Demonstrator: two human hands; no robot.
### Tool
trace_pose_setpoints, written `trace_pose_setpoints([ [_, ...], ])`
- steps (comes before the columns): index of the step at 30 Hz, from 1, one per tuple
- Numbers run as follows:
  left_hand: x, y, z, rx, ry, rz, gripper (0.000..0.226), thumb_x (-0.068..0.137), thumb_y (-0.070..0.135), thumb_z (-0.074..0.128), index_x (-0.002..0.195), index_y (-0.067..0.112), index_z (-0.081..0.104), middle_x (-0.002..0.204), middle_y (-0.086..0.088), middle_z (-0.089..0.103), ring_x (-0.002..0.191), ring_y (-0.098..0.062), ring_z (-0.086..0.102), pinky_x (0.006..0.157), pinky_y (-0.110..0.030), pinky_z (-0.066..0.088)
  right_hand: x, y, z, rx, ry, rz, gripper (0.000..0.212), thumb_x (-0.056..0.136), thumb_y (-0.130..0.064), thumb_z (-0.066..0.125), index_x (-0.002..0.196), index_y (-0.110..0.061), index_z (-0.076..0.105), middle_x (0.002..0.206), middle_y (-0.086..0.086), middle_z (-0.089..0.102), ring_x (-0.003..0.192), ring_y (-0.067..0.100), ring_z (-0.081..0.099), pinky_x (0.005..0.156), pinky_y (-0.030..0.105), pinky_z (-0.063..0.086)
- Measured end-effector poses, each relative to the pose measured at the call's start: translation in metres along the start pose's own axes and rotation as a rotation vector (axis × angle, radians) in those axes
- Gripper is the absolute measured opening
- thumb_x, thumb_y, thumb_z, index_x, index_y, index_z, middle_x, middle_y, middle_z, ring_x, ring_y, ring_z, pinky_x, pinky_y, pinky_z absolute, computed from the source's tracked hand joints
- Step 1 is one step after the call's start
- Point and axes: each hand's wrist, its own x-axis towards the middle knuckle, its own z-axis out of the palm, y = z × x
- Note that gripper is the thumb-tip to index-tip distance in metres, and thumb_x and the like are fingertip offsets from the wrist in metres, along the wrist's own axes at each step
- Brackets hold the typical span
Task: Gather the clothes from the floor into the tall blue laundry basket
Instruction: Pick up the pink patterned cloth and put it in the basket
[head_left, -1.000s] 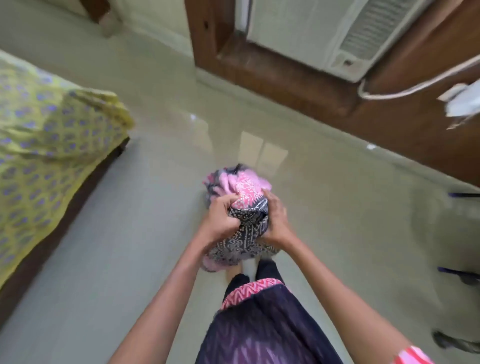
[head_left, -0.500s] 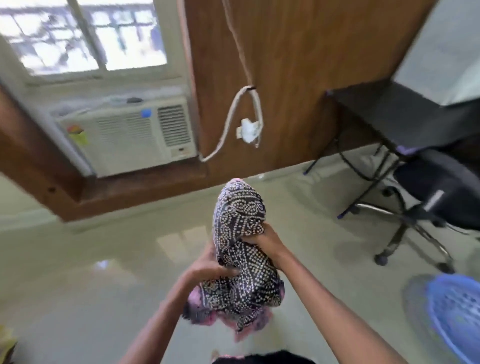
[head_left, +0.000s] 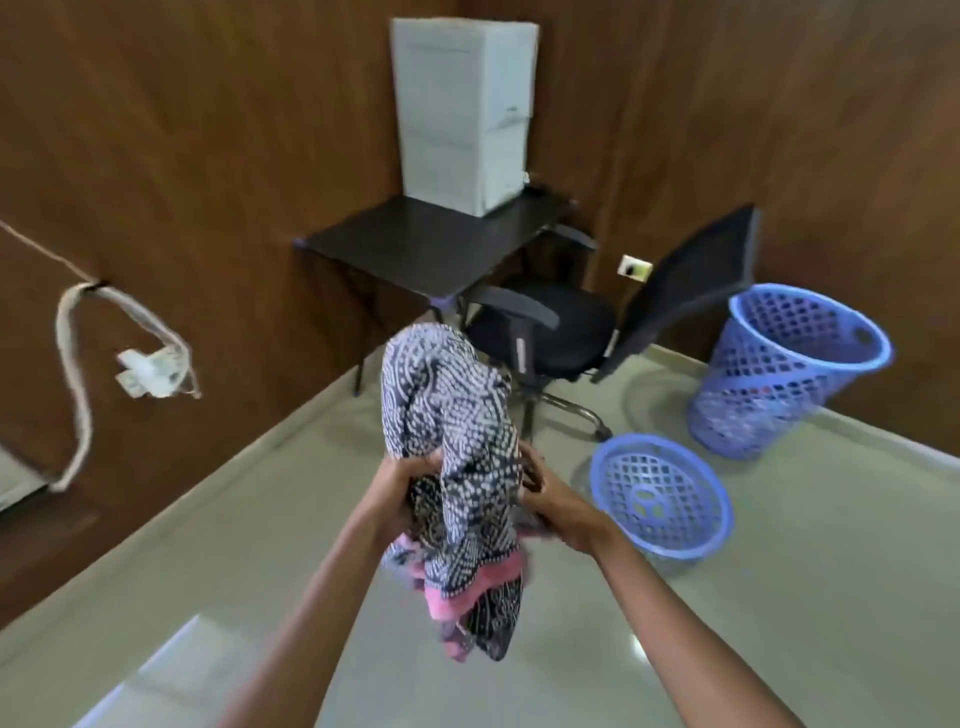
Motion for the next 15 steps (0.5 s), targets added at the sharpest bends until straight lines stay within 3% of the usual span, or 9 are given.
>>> trace_pose_setpoints([
  [2, 0.022, 0.002, 0.051, -0.018, -0.090, -0.007, 0.038, 0.058, 0.007, 0.056, 0.097, 0.003, 0.058, 0.071, -0.004, 0.075, 0.062, -0.018, 0.072, 0.054, -0.026, 0.057, -0.026, 0.019, -0.046, -0.108, 0.105, 0.010, 0.121, 0.047, -0.038, 0.091, 0.145, -0.027, 0.021, 0.138, -0.007, 0.047, 0.121, 0.007, 0.054, 0.099, 0.033, 0.049],
  [4, 0.036, 0.003, 0.089, -0.053, -0.129, -0.020, 0.033, 0.058, 0.008, 0.052, 0.091, 0.004, 0.058, 0.065, -0.003, 0.074, 0.057, -0.016, 0.070, 0.050, -0.025, 0.056, -0.045, 0.037, -0.071, -0.169, 0.198, -0.007, 0.109, 0.051, -0.013, 0.088, 0.140, -0.034, 0.029, 0.140, -0.010, 0.046, 0.112, -0.006, 0.057, 0.090, 0.020, 0.051],
  [5, 0.047, -0.001, 0.120, -0.059, -0.172, -0.048, 0.033, 0.058, 0.009, 0.050, 0.089, 0.004, 0.058, 0.063, -0.003, 0.073, 0.055, -0.016, 0.070, 0.049, -0.024, 0.055, -0.057, 0.048, -0.092, -0.236, 0.287, -0.047, 0.100, 0.050, -0.008, 0.087, 0.131, -0.042, 0.038, 0.135, -0.020, 0.047, 0.109, -0.012, 0.056, 0.088, 0.010, 0.047],
  [6, 0.057, -0.004, 0.146, -0.065, -0.214, -0.064, 0.033, 0.058, 0.010, 0.049, 0.090, 0.005, 0.057, 0.062, -0.003, 0.073, 0.055, -0.015, 0.070, 0.048, -0.024, 0.055, -0.068, 0.054, -0.105, -0.294, 0.366, -0.063, 0.093, 0.046, -0.015, 0.088, 0.121, -0.047, 0.043, 0.128, -0.028, 0.048, 0.113, -0.010, 0.052, 0.090, 0.005, 0.043],
  [8, 0.074, -0.012, 0.191, -0.068, -0.280, -0.102, 0.035, 0.060, 0.011, 0.048, 0.094, 0.005, 0.058, 0.064, -0.003, 0.074, 0.057, -0.015, 0.070, 0.050, -0.024, 0.056, -0.082, 0.065, -0.129, -0.303, 0.560, -0.016, 0.100, 0.030, -0.039, 0.088, 0.117, -0.038, 0.041, 0.122, -0.018, 0.048, 0.119, 0.010, 0.047, 0.100, 0.017, 0.042],
  [9, 0.083, -0.016, 0.210, -0.063, -0.320, -0.122, 0.033, 0.064, 0.011, 0.048, 0.095, 0.004, 0.058, 0.065, -0.003, 0.074, 0.058, -0.016, 0.071, 0.051, -0.024, 0.056, -0.086, 0.072, -0.143, -0.283, 0.648, 0.004, 0.111, 0.024, -0.040, 0.089, 0.123, -0.028, 0.040, 0.121, -0.008, 0.051, 0.116, 0.016, 0.048, 0.101, 0.023, 0.043],
  [11, 0.101, -0.024, 0.251, -0.044, -0.407, -0.164, 0.024, 0.075, 0.007, 0.045, 0.094, 0.004, 0.058, 0.065, -0.004, 0.074, 0.058, -0.015, 0.071, 0.052, -0.024, 0.057, -0.092, 0.074, -0.168, -0.277, 0.751, 0.150, 0.110, 0.034, -0.019, 0.091, 0.131, -0.005, 0.039, 0.117, 0.001, 0.050, 0.112, 0.015, 0.049, 0.094, 0.012, 0.042],
  [12, 0.112, -0.027, 0.272, -0.040, -0.460, -0.183, 0.024, 0.075, 0.007, 0.043, 0.094, 0.004, 0.058, 0.065, -0.004, 0.074, 0.058, -0.015, 0.071, 0.053, -0.025, 0.057, -0.092, 0.076, -0.184, -0.310, 0.788, 0.248, 0.104, 0.043, -0.013, 0.091, 0.132, -0.002, 0.039, 0.118, 0.001, 0.050, 0.114, 0.014, 0.049, 0.093, 0.008, 0.037],
  [15, 0.142, -0.029, 0.315, -0.066, -0.564, -0.199, 0.035, 0.065, 0.012, 0.043, 0.094, 0.006, 0.060, 0.073, -0.005, 0.075, 0.065, -0.017, 0.072, 0.060, -0.029, 0.060, -0.092, 0.084, -0.224, -0.397, 0.860, 0.425, 0.088, 0.055, -0.015, 0.088, 0.132, -0.006, 0.045, 0.123, 0.005, 0.057, 0.118, 0.020, 0.052, 0.105, 0.030, 0.039],
])
